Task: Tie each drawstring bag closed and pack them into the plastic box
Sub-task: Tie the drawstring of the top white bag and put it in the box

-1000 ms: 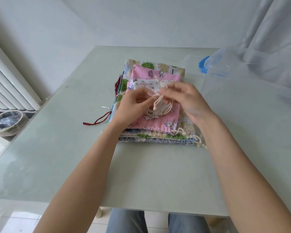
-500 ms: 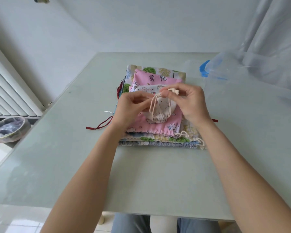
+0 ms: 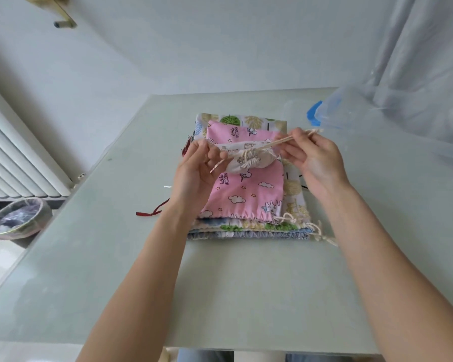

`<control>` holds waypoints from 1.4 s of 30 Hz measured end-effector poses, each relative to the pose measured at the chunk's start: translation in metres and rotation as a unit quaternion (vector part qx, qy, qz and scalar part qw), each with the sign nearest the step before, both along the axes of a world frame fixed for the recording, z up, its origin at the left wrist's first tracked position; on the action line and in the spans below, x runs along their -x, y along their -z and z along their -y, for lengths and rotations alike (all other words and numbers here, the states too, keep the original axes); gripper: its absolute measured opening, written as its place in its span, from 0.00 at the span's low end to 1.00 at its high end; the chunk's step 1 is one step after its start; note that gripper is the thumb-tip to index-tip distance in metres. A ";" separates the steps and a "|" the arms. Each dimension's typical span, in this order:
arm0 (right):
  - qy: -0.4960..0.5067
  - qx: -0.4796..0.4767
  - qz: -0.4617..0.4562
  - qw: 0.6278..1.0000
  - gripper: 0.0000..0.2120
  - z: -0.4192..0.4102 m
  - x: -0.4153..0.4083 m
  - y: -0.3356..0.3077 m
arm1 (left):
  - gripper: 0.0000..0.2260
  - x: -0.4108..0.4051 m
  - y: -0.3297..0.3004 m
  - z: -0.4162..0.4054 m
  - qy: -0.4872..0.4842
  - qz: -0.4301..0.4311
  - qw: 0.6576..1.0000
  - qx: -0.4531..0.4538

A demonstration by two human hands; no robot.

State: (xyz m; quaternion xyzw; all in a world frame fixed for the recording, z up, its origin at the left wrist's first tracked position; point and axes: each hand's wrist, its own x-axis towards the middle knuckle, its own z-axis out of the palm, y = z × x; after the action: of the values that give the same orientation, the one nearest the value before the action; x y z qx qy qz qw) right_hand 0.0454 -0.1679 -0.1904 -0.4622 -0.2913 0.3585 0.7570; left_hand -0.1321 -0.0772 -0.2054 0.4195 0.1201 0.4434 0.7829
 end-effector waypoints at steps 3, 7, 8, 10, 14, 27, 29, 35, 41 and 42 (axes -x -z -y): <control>-0.040 -0.028 -0.055 0.997 0.08 0.002 0.005 -0.003 | 0.12 0.000 0.001 -0.001 -0.020 -0.047 0.999 0.012; -0.010 0.000 -0.009 1.000 0.07 0.004 0.001 -0.004 | 0.12 0.007 -0.002 -0.004 -0.074 -0.062 0.995 -0.001; 0.001 0.017 0.036 0.999 0.07 0.005 0.000 -0.003 | 0.12 0.009 -0.002 -0.004 -0.090 -0.083 0.992 -0.021; 0.010 0.075 0.171 0.982 0.06 0.005 -0.003 0.000 | 0.11 0.010 0.000 -0.003 -0.128 -0.160 0.975 -0.092; 0.012 0.257 0.429 0.866 0.06 0.006 -0.012 0.008 | 0.04 0.015 0.000 0.001 -0.107 -0.240 0.946 -0.192; -0.061 0.199 0.691 0.693 0.09 0.013 0.008 -0.002 | 0.31 0.011 0.003 -0.001 -0.100 -0.306 0.905 -0.279; -0.058 0.182 0.695 0.693 0.06 0.009 0.009 0.005 | 0.36 0.010 0.003 0.001 -0.120 -0.309 0.893 -0.304; -0.100 0.153 0.561 0.807 0.03 0.009 0.012 0.003 | 0.21 0.017 0.005 -0.007 -0.236 -0.371 0.613 -0.656; -0.062 0.125 0.519 0.843 0.08 0.007 0.008 0.004 | 0.05 0.020 0.003 -0.001 -0.102 -0.438 0.737 -0.505; -0.057 0.128 0.511 0.848 0.10 0.007 0.007 0.003 | 0.05 0.020 0.002 -0.002 -0.108 -0.441 0.745 -0.489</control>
State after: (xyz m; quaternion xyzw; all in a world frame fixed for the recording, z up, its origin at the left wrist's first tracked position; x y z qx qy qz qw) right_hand 0.0383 -0.1754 -0.1929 -0.6553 -0.6146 0.1482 0.4134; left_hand -0.1526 -0.0755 -0.2077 0.8779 0.2630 0.2884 0.2775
